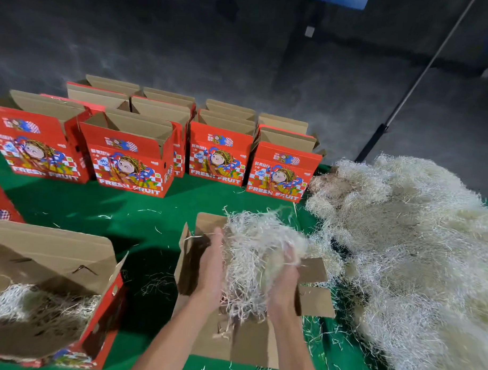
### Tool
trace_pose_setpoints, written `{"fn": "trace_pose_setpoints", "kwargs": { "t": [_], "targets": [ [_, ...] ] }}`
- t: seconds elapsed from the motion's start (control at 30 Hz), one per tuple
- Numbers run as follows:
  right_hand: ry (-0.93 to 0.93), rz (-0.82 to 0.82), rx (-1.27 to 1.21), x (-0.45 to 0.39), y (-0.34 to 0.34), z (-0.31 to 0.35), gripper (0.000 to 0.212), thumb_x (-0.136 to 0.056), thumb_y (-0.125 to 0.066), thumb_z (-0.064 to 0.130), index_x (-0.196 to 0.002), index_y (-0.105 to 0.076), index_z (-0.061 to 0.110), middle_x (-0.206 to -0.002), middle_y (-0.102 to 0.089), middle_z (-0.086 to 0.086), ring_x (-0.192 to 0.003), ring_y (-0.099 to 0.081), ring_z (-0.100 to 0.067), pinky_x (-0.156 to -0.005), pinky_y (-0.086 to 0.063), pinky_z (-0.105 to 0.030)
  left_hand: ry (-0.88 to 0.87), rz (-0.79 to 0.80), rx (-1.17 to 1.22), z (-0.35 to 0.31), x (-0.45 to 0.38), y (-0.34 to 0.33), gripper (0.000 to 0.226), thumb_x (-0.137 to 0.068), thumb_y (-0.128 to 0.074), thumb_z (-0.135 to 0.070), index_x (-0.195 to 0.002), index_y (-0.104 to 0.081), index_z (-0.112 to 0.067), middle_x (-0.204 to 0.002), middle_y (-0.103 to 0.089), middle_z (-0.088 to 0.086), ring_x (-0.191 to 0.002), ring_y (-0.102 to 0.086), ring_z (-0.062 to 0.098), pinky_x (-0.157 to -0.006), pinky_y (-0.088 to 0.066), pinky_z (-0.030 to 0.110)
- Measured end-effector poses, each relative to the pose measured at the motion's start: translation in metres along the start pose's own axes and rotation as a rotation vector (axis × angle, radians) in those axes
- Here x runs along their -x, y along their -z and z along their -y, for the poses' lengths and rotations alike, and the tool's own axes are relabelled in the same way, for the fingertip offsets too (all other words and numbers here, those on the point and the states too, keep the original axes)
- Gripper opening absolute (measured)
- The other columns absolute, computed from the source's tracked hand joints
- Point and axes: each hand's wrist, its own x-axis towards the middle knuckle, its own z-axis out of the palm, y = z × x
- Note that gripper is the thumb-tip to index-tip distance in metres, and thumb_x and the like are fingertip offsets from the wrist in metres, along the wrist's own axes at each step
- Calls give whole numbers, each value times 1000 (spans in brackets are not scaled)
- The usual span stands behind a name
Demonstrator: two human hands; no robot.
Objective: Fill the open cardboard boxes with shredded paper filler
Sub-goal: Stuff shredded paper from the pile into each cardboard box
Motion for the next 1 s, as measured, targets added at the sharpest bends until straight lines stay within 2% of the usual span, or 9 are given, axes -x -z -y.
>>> {"fn": "trace_pose_setpoints", "kwargs": {
  "t": [0.13, 0.37, 0.43, 0.57, 0.67, 0.7, 0.77, 0.97, 1.0],
  "targets": [
    [195, -7, 226, 12, -18, -4, 4, -85, -71, 34, -84, -69, 31, -75, -73, 13, -54, -60, 5, -52, -44, -10, 36, -84, -189, 19, 11, -15, 82, -87, -60, -63, -150, -34, -16, -148, -46, 5, -129, -49, 27, -111, -36, 46],
    [70, -20, 214, -9, -2, -1, 30, -83, -66, 5, -60, -58, 23, -44, -47, 9, -39, -34, -8, -35, -26, -20, -75, -131, -128, 6, -8, 1, 55, -86, -53, -71, -63, -36, -24, -54, -40, -8, -55, -41, 18, -63, -35, 31],
    [7, -37, 184, -13, 6, -1, 7, -87, -72, 14, -84, -68, 19, -46, -46, 9, -41, -34, -9, -38, -32, -21, -88, -224, -66, -5, -16, 9, 50, -93, -47, -66, -66, -45, -24, -61, -50, -9, -61, -49, 19, -60, -37, 28],
    [-39, -107, 174, -25, 28, 6, 79, -89, -73, 30, -142, -32, -13, -78, -62, -4, -70, -61, -17, -67, -55, -31, -66, -281, 4, -19, -27, 26, 41, -91, -51, -64, -74, -51, -26, -71, -49, -6, -59, -46, 11, -53, -37, 24],
    [10, 24, 250, -13, 28, 16, 108, -79, -65, 72, -155, -23, 8, -141, -26, -7, -131, -50, -33, -106, -39, -54, -21, -103, -226, -16, -13, 13, 86, -69, -42, -94, -109, -65, -22, -97, -64, 0, -87, -61, 20, -79, -50, 34],
    [44, 128, 239, -6, 26, 18, 110, -74, -59, 83, -154, -28, 15, -112, -47, 8, -135, -47, -25, -109, -35, -54, 16, -5, -233, -16, -10, 10, 101, -65, -42, -97, -134, -55, -25, -125, -60, -1, -114, -57, 22, -99, -44, 43],
    [63, 310, 229, 1, 20, 13, 99, -70, -48, 94, -148, -42, 32, -149, -48, 7, -137, -44, -13, -113, -32, -50, 29, 154, -186, -18, -2, 1, 112, -61, -46, -99, -153, -29, -39, -157, -33, -10, -142, -34, 21, -114, -26, 53],
    [144, 161, 412, 7, 5, 7, 82, -79, -18, 94, -96, -64, 29, -80, -69, 13, -71, -57, 19, -75, -43, -15, 21, 124, -377, -1, 11, -12, 120, -56, -56, -97, -149, -35, -22, -149, -44, 0, -136, -43, 27, -110, -35, 47],
    [187, 123, 383, 6, 5, 7, 76, -80, -23, 92, -83, -62, 27, -91, -31, 17, -84, -27, 5, -64, -43, -16, 37, 174, -373, 0, 11, -8, 110, -58, -57, -95, -143, -42, -28, -142, -47, -7, -132, -46, 24, -111, -36, 47]
  ]
}}
